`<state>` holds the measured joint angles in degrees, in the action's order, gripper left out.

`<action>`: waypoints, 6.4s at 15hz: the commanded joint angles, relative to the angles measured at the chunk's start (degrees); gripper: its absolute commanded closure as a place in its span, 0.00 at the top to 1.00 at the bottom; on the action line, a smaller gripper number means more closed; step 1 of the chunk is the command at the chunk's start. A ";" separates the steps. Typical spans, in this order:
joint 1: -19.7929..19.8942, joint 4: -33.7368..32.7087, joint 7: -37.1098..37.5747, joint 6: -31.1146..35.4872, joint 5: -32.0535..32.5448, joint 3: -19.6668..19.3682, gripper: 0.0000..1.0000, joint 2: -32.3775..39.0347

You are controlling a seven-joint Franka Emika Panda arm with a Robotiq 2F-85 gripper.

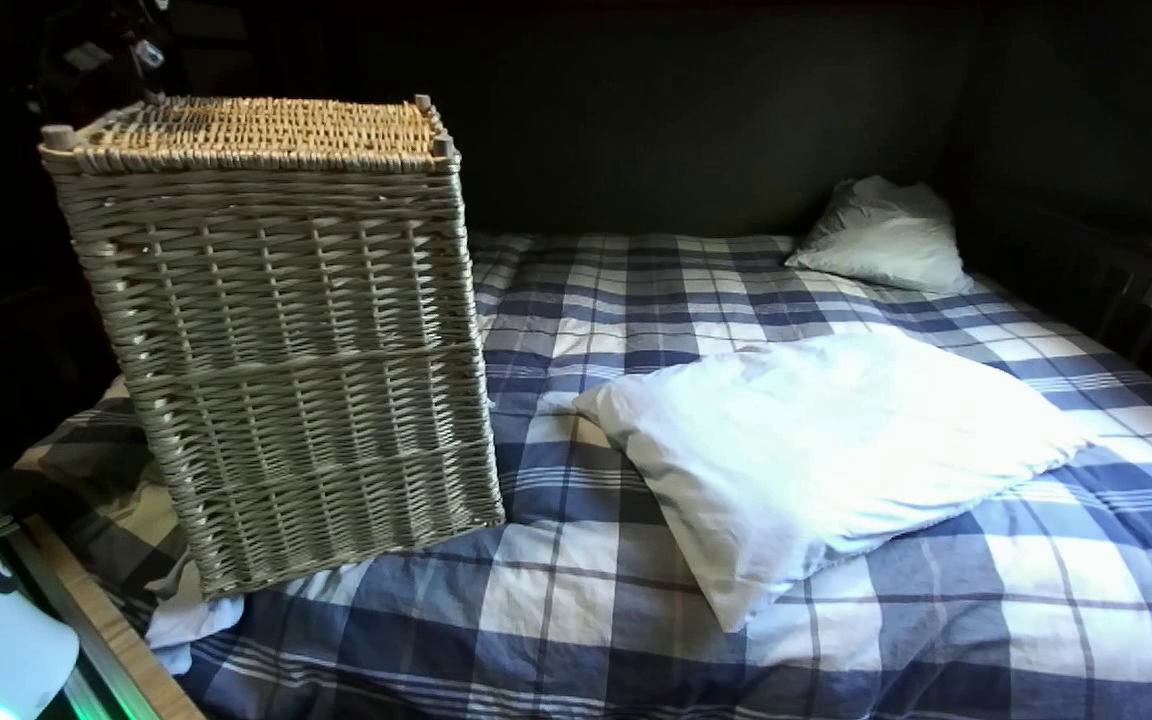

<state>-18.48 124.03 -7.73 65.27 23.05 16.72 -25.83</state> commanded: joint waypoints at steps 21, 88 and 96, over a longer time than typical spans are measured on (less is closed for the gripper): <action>10.86 0.63 4.69 35.15 21.12 -13.23 1.00 -3.50; 14.46 11.18 20.29 37.56 -18.47 -11.50 1.00 17.77; 15.96 20.10 25.09 45.54 -27.71 -13.00 1.00 21.17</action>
<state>-3.17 140.95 13.83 104.09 -3.78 4.21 -4.88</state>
